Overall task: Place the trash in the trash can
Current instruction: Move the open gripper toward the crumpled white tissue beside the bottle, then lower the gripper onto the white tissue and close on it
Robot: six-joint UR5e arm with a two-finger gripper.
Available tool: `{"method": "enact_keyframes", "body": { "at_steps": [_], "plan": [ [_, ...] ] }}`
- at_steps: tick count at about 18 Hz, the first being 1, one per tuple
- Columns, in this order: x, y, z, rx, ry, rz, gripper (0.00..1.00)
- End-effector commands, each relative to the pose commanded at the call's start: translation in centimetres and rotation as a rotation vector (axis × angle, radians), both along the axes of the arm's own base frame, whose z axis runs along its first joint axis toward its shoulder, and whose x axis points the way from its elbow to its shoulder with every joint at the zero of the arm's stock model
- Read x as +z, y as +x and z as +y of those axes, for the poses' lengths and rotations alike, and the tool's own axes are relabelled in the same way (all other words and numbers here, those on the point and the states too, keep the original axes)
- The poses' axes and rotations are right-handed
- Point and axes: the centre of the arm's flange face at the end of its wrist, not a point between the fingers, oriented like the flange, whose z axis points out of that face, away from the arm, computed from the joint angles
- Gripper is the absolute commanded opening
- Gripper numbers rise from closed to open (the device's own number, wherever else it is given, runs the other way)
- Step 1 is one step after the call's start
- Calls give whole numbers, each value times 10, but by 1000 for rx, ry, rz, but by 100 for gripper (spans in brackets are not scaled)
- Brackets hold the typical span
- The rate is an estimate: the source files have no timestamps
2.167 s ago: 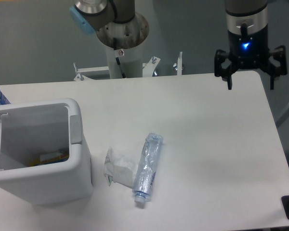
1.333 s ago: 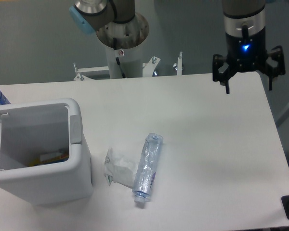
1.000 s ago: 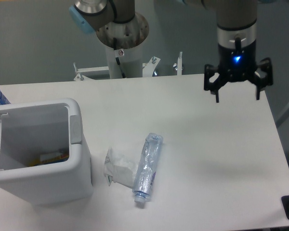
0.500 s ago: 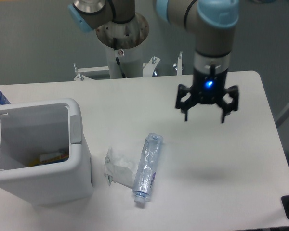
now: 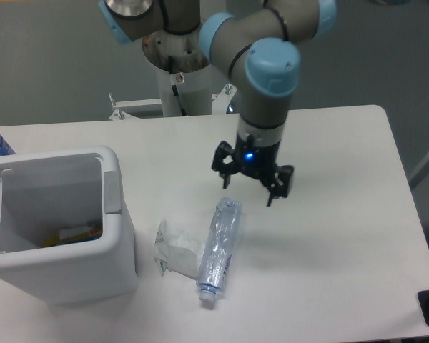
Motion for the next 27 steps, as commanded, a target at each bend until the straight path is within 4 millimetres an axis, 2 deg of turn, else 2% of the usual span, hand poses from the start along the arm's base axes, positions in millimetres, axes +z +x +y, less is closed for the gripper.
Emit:
{"method": "enact_keyframes", "body": {
  "at_steps": [3, 6, 9, 12, 17, 27],
  "plan": [
    [-31, 30, 3, -2, 31, -83, 100],
    [-51, 45, 17, 28, 34, -155, 100],
    [-68, 60, 36, 61, 43, -154, 100],
    [-76, 69, 44, 58, 44, -154, 100],
    [-91, 81, 46, 54, 27, -166, 100],
    [-112, 90, 52, 87, -43, -146, 100]
  ]
}}
